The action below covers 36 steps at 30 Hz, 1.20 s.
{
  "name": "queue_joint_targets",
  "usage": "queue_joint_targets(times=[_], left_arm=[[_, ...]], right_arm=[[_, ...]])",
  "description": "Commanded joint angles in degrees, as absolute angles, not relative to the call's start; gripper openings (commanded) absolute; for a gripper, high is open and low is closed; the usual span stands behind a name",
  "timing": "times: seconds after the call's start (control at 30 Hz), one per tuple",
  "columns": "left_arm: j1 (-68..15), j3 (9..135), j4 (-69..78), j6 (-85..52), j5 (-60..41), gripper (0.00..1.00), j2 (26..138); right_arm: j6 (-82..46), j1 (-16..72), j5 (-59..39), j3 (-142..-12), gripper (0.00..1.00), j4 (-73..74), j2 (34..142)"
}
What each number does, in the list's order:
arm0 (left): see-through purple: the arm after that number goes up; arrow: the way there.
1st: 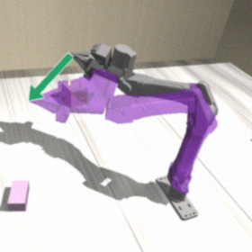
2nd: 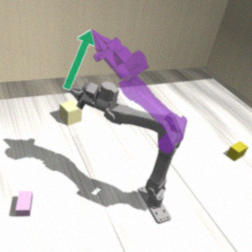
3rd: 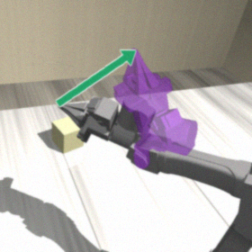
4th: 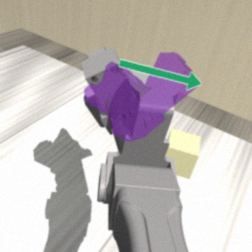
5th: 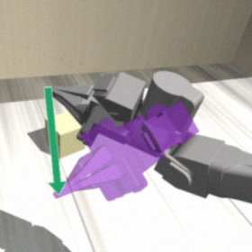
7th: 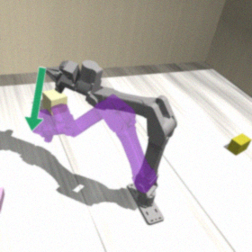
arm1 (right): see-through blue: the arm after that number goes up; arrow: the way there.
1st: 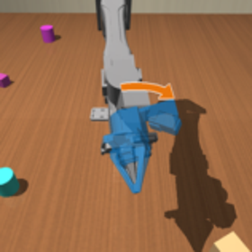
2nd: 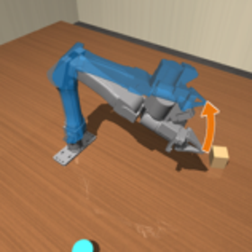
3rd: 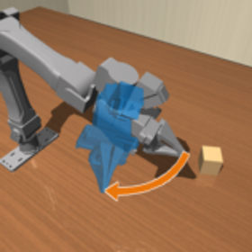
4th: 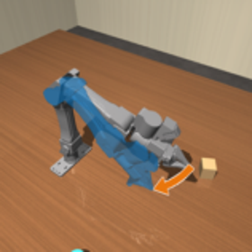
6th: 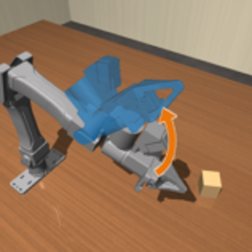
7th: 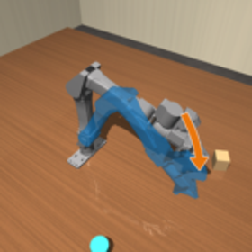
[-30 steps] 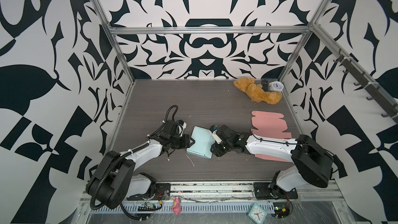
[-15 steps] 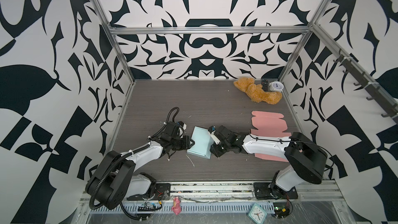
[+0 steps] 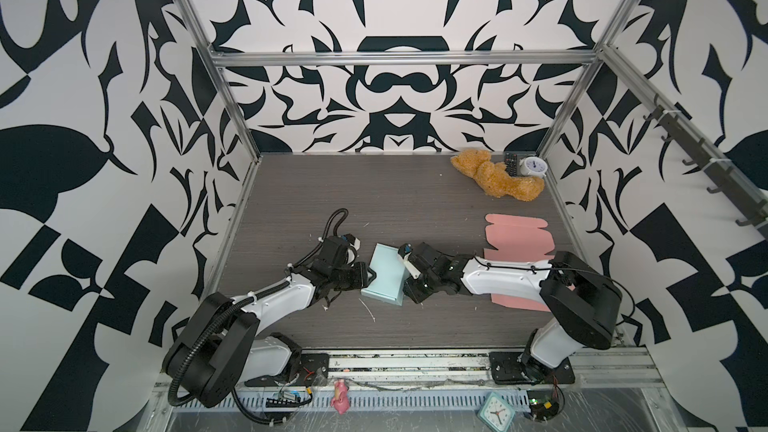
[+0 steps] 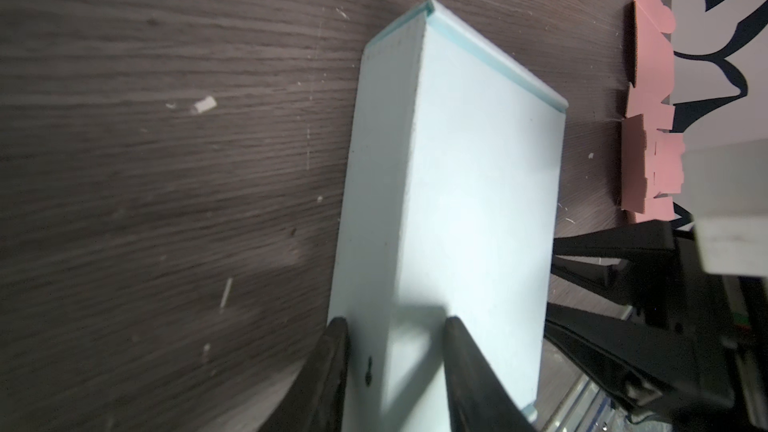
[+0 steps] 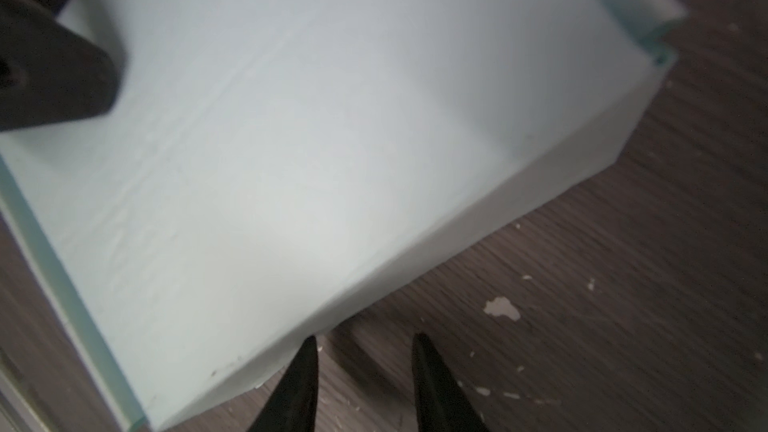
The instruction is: Fold the paper box
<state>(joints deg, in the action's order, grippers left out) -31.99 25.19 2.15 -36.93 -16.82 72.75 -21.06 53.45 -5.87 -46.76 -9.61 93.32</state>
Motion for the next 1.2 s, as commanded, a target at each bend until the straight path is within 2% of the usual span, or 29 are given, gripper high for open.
queue_joint_targets(times=[0.0,0.83,1.03,1.17], left_arm=[[-33.8,23.6,2.7,-38.7,-20.7,0.39,71.2],[-35.0,21.4,3.8,-40.0,-20.2,0.38,69.5],[-35.0,20.2,3.6,-40.1,-19.7,0.37,68.1],[-35.0,19.8,3.3,-39.9,-18.8,0.37,67.3]], right_arm=[[-22.2,54.6,-6.6,-49.0,0.4,-3.1,93.4],[-30.1,57.2,-11.0,-48.0,0.42,10.3,97.0],[-29.4,57.2,-7.5,-44.9,0.38,7.0,94.2],[-30.8,57.1,-6.0,-41.0,0.3,8.1,92.4]])
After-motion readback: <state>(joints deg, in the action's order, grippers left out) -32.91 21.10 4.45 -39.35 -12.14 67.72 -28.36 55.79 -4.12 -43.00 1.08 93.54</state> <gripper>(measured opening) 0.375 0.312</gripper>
